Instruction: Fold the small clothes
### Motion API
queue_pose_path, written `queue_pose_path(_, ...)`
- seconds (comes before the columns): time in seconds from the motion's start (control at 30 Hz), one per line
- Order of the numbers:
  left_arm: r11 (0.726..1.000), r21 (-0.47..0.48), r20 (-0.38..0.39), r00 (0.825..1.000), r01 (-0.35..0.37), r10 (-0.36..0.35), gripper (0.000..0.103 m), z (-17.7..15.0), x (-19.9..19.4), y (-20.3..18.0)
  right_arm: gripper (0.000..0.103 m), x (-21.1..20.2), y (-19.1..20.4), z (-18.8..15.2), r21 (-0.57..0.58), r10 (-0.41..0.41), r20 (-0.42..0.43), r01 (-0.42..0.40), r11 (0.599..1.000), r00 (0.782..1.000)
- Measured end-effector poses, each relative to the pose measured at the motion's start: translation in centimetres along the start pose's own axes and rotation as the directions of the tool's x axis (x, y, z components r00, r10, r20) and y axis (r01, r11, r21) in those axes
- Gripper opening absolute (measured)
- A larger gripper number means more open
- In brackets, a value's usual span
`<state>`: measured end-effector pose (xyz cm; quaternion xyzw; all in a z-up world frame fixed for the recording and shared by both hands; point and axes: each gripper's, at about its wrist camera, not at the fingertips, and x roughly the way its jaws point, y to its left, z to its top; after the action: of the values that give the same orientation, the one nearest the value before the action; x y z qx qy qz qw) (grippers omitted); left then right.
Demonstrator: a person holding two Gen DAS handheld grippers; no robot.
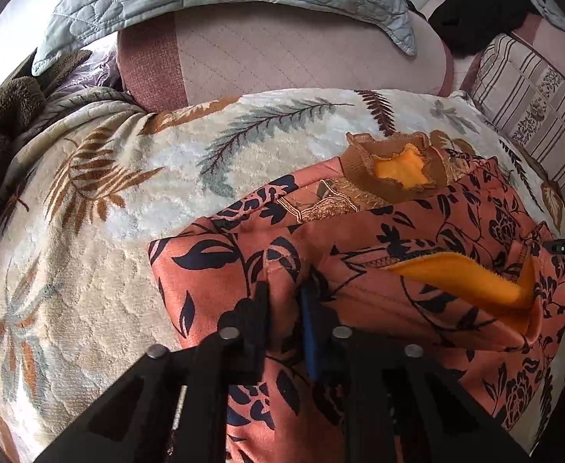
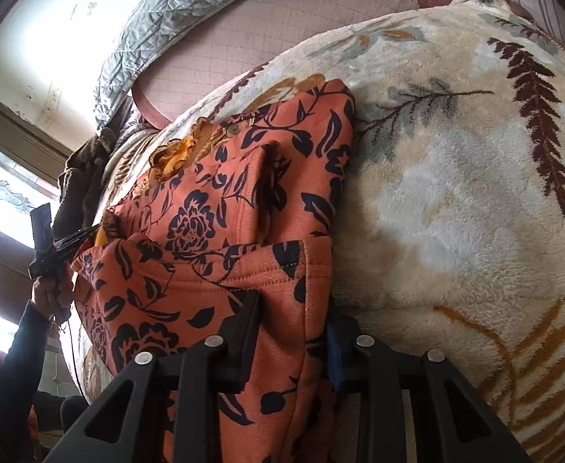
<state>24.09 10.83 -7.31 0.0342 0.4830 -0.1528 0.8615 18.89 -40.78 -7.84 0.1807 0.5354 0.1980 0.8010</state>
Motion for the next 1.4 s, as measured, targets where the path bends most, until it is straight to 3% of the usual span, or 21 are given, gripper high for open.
queue_pose_path(0.2,0.999,-0.002,0.087,0.995,-0.051,0.051,0.005,-0.5,-2.7,-0.6,0.021,-1.5,1.3,-0.2,-0.028,-0.042,0.056,0.044,0.999,0.998)
queue_pose_path(0.33,0.998,-0.013,0.15,0.987,-0.06,0.061,0.005,-1.2,-4.9,-1.3,0.024,-1.4,2.0,-0.6,-0.062,-0.142,0.047,0.145,0.988,0.989)
queue_pose_path(0.57,0.996,0.003,0.145,0.986,-0.087,0.086,0.005,-1.5,-4.8,-1.7,0.022,-1.5,1.9,-0.7,-0.037,-0.175,0.092,0.179,0.983,0.98)
queue_pose_path(0.67,0.995,-0.01,0.157,0.983,-0.094,0.095,0.005,-1.7,-5.3,-1.7,0.012,-1.9,2.8,-0.7,-0.065,-0.251,0.125,0.26,0.963,0.96)
queue_pose_path(0.87,0.994,-0.025,0.216,0.97,-0.108,0.111,0.005,-2.4,-7.8,-2.0,0.008,-3.6,5.5,-1.3,-0.14,-0.371,0.204,0.402,0.905,0.906)
queue_pose_path(0.93,0.993,-0.044,0.255,0.96,-0.109,0.117,0.005,-3.0,-9.2,-2.0,0.008,-4.8,6.5,-1.7,-0.146,-0.407,0.262,0.453,0.879,0.875)
queue_pose_path(1.13,0.984,-0.098,0.386,0.906,-0.146,0.172,0.005,-5.6,-14.4,-2.0,0.008,-8.4,10.1,-2.9,-0.178,-0.45,0.437,0.565,0.806,0.779)
queue_pose_path(1.27,0.973,-0.135,0.46,0.858,-0.188,0.229,0.005,-4.5,-16.5,-1.3,0.008,-10.3,11.6,-0.3,-0.162,-0.429,0.533,0.586,0.794,0.729)
queue_pose_path(1.33,0.967,-0.15,0.458,0.853,-0.205,0.251,0.005,-2.8,-15.8,-0.3,0.008,-10.0,11.6,2.1,-0.143,-0.426,0.545,0.581,0.802,0.722)
queue_pose_path(1.4,0.959,-0.177,0.426,0.861,-0.221,0.277,0.005,-0.8,-13.6,1.0,0.008,-8.3,10.6,5.4,-0.13,-0.419,0.521,0.555,0.822,0.743)
